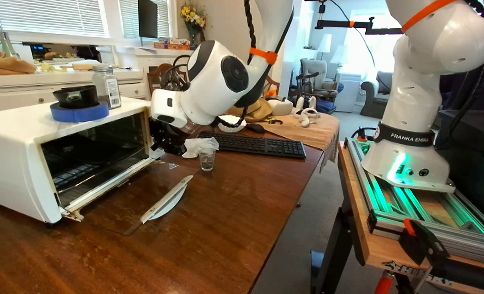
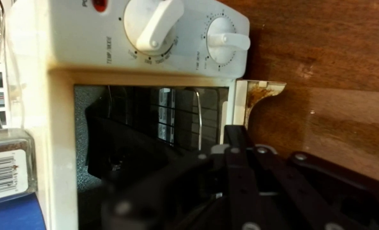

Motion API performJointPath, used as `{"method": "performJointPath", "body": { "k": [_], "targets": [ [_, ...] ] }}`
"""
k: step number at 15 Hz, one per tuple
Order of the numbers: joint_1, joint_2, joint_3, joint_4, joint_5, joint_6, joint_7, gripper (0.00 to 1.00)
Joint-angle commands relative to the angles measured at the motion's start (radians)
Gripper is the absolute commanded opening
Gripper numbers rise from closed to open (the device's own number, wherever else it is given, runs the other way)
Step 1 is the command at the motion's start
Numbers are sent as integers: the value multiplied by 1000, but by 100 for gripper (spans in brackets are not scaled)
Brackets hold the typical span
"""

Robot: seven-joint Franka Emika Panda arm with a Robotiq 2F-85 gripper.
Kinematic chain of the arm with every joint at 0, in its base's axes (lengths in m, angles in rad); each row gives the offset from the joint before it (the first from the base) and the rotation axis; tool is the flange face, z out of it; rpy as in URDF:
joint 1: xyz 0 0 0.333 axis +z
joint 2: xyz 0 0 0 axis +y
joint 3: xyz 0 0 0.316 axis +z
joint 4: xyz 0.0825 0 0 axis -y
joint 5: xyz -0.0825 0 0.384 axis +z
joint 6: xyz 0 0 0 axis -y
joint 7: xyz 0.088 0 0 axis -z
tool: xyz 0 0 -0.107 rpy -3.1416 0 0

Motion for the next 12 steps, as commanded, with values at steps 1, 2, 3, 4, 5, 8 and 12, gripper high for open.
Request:
{"method": "performJointPath", "body": {
  "k": [1, 2, 3, 4, 5, 8, 12],
  "targets": [
    [12, 16, -15, 35, 25, -5, -75, 0],
    [12, 25, -16, 53, 18, 1, -91, 0],
    [12, 32, -16, 67, 13, 5, -103, 0],
    [11, 41, -14, 85, 1, 15, -110, 0],
    [8, 51, -11, 104, -12, 33, -112, 0],
    [4, 78, 1, 152, -35, 97, -111, 0],
    [-3, 106, 22, 196, -51, 153, -72, 0]
  ]
}}
